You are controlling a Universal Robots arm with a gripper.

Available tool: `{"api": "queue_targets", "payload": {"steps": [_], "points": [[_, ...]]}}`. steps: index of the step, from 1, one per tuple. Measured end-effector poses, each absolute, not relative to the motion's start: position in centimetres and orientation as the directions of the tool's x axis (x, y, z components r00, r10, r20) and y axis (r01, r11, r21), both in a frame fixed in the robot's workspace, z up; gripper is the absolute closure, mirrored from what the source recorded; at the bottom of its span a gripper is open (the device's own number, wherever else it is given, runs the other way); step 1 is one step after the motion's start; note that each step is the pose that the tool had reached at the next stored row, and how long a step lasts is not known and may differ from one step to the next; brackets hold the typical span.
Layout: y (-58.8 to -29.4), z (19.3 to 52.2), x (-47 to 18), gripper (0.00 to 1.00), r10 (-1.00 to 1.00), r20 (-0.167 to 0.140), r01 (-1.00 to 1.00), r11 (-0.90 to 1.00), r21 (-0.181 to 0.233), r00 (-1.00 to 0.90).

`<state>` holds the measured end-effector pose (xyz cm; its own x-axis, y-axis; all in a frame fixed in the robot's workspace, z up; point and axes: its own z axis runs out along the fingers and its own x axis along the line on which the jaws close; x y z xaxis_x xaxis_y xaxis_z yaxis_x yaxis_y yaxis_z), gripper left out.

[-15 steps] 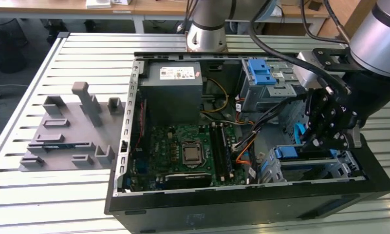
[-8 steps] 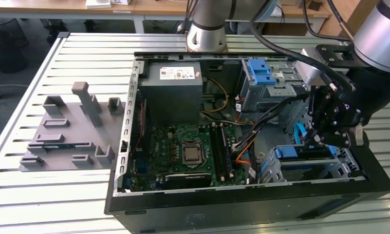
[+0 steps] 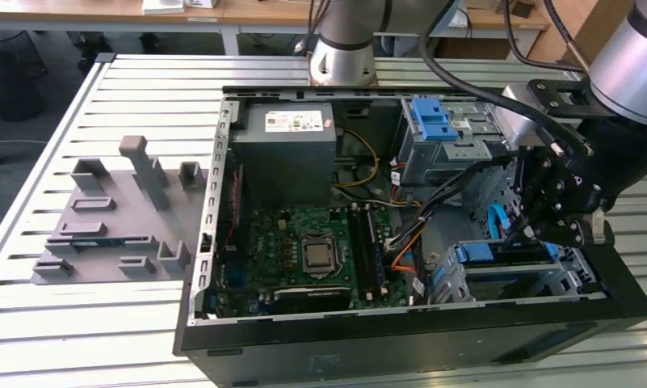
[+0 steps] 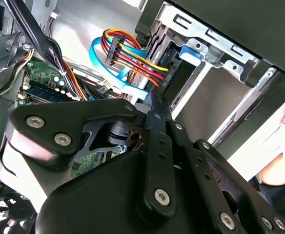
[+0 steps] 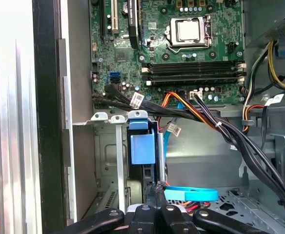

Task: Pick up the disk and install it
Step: 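Insert the second disk wire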

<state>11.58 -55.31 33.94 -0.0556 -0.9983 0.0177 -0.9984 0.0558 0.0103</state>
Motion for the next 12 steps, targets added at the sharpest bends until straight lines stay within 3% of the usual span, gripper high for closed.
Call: {"api": "queue_targets", "payload": {"steps": [12], "points": [[-55.31, 33.47, 11.68, 0.89, -0.998, 0.018, -0.998, 0.056, 0.01, -0.055]]}}
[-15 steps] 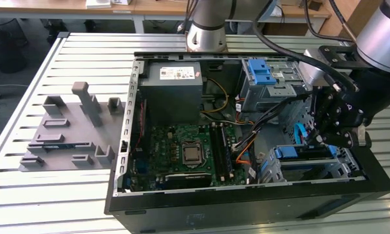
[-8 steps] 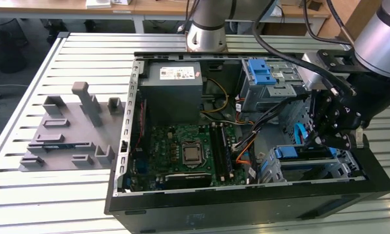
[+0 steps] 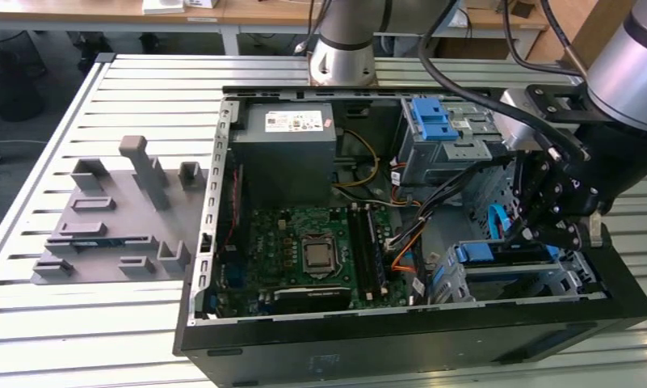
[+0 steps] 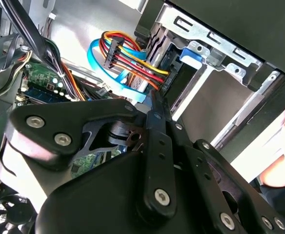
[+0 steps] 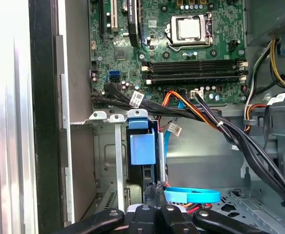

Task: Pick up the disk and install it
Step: 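Insert the second disk wire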

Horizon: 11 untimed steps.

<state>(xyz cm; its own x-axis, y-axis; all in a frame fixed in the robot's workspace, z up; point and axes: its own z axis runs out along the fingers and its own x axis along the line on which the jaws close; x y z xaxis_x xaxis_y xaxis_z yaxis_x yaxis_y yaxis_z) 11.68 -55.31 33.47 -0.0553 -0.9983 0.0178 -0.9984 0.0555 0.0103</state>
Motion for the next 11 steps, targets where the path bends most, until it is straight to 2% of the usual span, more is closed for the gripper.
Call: {"api": "queue_targets", "payload": {"steps": [11], "points": [[-55.31, 33.7, 11.73, 0.89, -0.998, 0.016, -0.998, 0.056, 0.01, -0.055]]}}
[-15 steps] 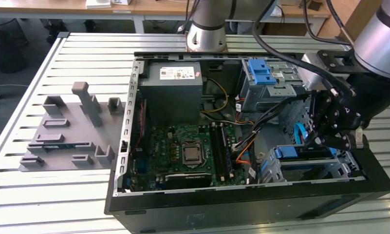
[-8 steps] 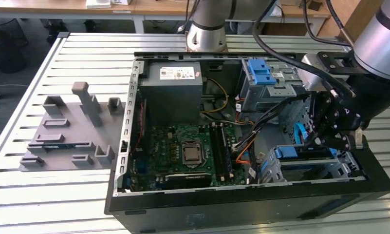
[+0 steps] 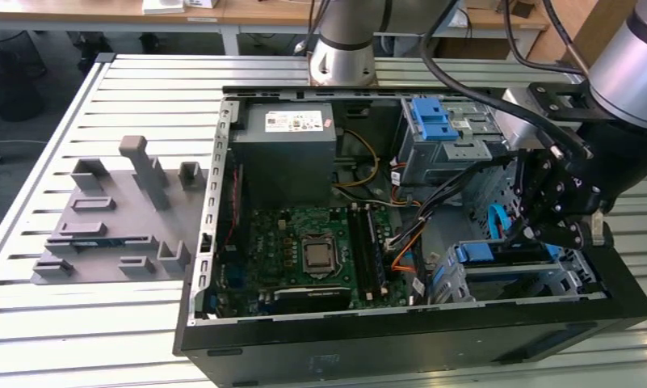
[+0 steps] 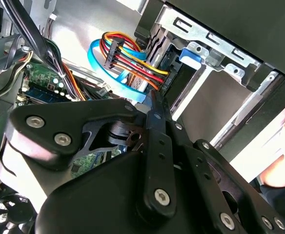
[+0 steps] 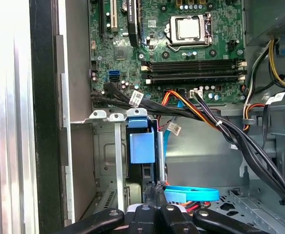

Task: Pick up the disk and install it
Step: 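Insert the second disk wire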

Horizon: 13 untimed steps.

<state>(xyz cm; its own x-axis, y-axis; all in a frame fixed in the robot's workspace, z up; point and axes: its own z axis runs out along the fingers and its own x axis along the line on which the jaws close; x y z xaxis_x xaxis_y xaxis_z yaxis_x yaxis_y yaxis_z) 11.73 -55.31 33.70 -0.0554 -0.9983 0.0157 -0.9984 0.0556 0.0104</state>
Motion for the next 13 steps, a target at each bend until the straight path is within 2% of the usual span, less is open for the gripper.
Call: {"api": "queue_targets", "payload": {"steps": [13], "points": [[-55.31, 34.35, 11.73, 0.89, -0.998, 0.016, -0.998, 0.056, 0.01, -0.055]]}}
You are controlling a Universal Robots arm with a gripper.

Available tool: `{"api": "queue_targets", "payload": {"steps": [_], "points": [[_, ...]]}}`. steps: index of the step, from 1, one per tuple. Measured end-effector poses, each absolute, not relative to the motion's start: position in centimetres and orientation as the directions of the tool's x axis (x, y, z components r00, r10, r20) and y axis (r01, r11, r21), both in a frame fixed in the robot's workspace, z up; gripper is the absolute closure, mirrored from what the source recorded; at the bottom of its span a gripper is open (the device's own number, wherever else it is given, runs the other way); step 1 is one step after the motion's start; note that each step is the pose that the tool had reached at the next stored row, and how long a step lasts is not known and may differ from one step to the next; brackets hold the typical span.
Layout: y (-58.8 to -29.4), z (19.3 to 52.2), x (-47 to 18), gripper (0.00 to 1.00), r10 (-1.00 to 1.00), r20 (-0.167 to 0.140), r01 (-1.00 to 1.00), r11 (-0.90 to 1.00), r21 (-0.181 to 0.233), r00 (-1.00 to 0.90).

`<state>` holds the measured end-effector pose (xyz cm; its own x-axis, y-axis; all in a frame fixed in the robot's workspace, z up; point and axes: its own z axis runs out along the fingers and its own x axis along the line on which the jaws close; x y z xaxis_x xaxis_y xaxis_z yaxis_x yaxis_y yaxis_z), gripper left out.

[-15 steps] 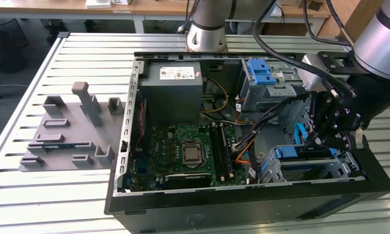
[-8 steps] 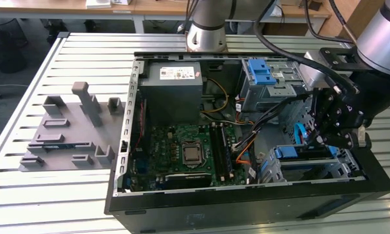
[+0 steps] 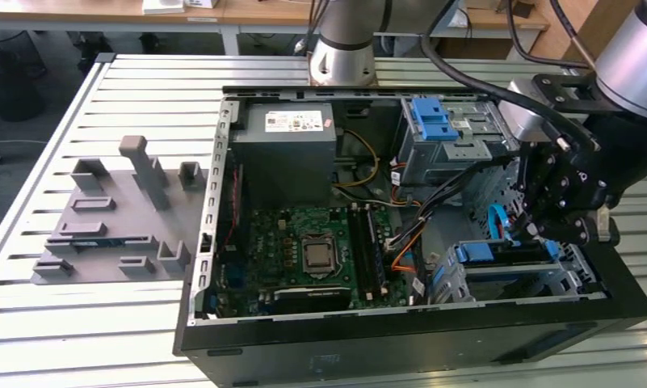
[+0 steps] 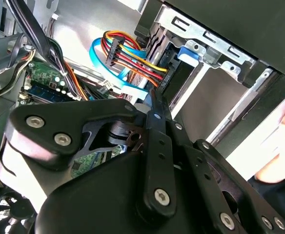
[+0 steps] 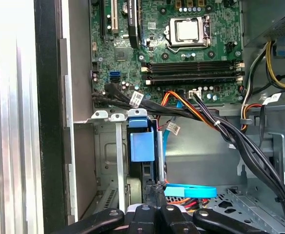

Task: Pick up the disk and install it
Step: 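Insert the second disk wire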

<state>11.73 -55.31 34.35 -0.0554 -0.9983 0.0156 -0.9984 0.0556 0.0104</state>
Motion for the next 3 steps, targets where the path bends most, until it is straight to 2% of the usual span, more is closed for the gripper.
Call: {"api": "queue_targets", "payload": {"steps": [3], "points": [[-55.31, 34.36, 11.73, 0.89, -0.998, 0.015, -0.998, 0.056, 0.01, -0.055]]}}
